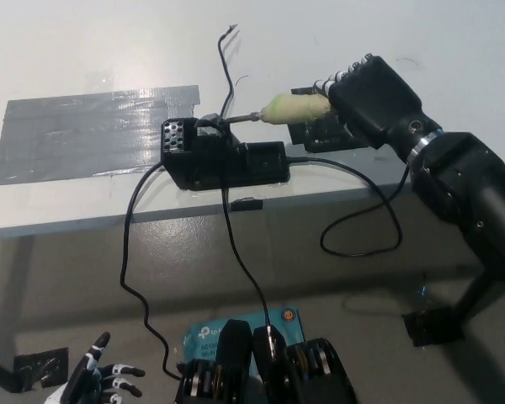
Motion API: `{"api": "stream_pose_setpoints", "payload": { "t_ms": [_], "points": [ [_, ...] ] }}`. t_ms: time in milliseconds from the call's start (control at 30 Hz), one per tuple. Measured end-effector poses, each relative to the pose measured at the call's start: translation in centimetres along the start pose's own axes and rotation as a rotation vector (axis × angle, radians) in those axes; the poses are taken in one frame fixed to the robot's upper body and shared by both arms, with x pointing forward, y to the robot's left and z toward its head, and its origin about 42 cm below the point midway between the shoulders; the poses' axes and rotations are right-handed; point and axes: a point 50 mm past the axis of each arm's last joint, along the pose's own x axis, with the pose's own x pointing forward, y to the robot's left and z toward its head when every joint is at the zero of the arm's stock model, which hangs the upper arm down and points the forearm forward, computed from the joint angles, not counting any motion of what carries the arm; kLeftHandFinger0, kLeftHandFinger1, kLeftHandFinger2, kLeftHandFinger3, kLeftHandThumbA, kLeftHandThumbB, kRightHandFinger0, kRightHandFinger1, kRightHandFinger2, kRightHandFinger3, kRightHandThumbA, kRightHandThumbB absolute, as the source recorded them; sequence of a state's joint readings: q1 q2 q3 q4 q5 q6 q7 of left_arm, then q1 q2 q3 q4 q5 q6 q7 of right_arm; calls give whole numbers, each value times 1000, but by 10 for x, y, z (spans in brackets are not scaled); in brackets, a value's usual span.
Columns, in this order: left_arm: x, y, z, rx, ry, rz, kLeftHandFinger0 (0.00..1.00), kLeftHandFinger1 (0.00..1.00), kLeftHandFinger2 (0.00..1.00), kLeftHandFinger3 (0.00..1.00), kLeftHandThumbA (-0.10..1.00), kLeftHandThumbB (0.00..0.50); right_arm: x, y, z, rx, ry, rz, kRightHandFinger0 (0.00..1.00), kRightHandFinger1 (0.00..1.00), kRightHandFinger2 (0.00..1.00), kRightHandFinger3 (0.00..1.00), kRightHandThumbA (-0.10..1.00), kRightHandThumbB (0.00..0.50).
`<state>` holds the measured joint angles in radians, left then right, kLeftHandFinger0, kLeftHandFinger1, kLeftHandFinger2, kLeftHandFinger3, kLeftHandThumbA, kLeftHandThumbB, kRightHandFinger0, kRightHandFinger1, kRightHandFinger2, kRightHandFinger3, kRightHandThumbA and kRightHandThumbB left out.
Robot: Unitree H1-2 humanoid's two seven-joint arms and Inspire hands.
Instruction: The robot uses its right hand to grab and lift the soldering gun kept on the middle of the table and puts it in its base
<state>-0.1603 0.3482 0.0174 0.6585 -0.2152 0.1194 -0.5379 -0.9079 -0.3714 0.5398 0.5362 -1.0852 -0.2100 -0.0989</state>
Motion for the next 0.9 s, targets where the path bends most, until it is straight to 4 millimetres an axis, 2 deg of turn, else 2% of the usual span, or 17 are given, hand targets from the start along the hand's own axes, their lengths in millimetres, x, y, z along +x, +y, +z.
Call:
{"api": "stream_pose_setpoints", "payload": {
  "t_ms": [33, 67, 100, 133, 167, 200, 267, 333, 467, 500, 567, 633, 733, 767, 833, 867, 900],
  "points": [
    [0, 0, 0, 0, 1, 0, 0, 142, 386, 515, 1000, 500, -1, 1, 0, 6, 1, -1, 0, 0, 479, 480, -100, 202],
    [0, 0, 0, 0, 2, 0, 0, 148, 397, 536, 1000, 500, -2, 1, 0, 13, 1, -3, 0, 0, 627, 510, -100, 185],
    [0, 0, 0, 0, 2, 0, 0, 143, 402, 567, 1000, 500, -3, 1, 0, 18, 1, -6, 0, 0, 604, 457, -100, 192],
    [0, 0, 0, 0, 1, 0, 0, 139, 393, 564, 1000, 500, -4, -1, 1, 20, 0, -10, 0, 0, 283, 374, -100, 211],
    [0, 0, 0, 0, 2, 0, 0, 138, 390, 562, 1000, 500, -5, -3, 1, 18, -4, -17, 0, 0, 180, 369, -100, 202],
    [0, 0, -1, -1, 2, 0, 0, 139, 393, 554, 1000, 500, -5, -5, 1, 15, -7, -21, 0, 0, 128, 368, -100, 197],
    [0, 0, -1, 0, 3, -1, 0, 137, 395, 539, 1000, 500, -5, -8, 1, 9, -9, -25, 0, 0, 159, 406, -100, 215],
    [1, 0, -1, -2, 5, -1, 0, 135, 385, 527, 998, 500, -4, -13, 3, 7, -16, -33, 0, 0, 21, 468, -100, 231],
    [2, 0, 0, -3, 6, -1, 0, 128, 381, 519, 991, 500, -3, -17, 7, 5, -27, -45, 0, 40, 117, 450, -100, 234],
    [2, 0, 0, -3, 6, -1, 0, 130, 382, 521, 993, 500, -3, -18, 8, 3, -29, -50, 0, 32, 191, 444, -100, 250],
    [2, 0, 0, -2, 5, -1, 0, 131, 384, 513, 992, 500, -3, -19, 8, 4, -30, -52, 0, 43, 175, 458, -100, 212],
    [2, 0, 0, -2, 5, -1, 0, 142, 390, 521, 1000, 500, -2, -19, 9, 6, -30, -52, 0, 6, 41, 505, -100, 185],
    [2, -1, 1, -2, 4, -3, 0, 157, 408, 555, 1000, 500, -1, -19, 11, 11, -25, -49, 0, 49, 85, 517, -100, 172],
    [3, -1, 1, -2, 4, -3, 0, 155, 408, 557, 1000, 500, 0, -19, 11, 12, -24, -47, 0, 5, 23, 495, -100, 207],
    [3, -1, 1, -1, 5, -5, 0, 140, 402, 548, 997, 500, 0, -19, 12, 13, -21, -47, 0, 0, 32, 500, -100, 216],
    [3, -1, 1, -1, 5, -5, 0, 133, 394, 546, 1000, 500, 1, -19, 13, 13, -19, -47, 0, 17, 82, 482, -100, 223],
    [3, -2, 1, -1, 5, -5, 0, 136, 396, 549, 1000, 500, 1, -19, 13, 11, -16, -47, 0, 1, 55, 460, -100, 244]
  ]
}}
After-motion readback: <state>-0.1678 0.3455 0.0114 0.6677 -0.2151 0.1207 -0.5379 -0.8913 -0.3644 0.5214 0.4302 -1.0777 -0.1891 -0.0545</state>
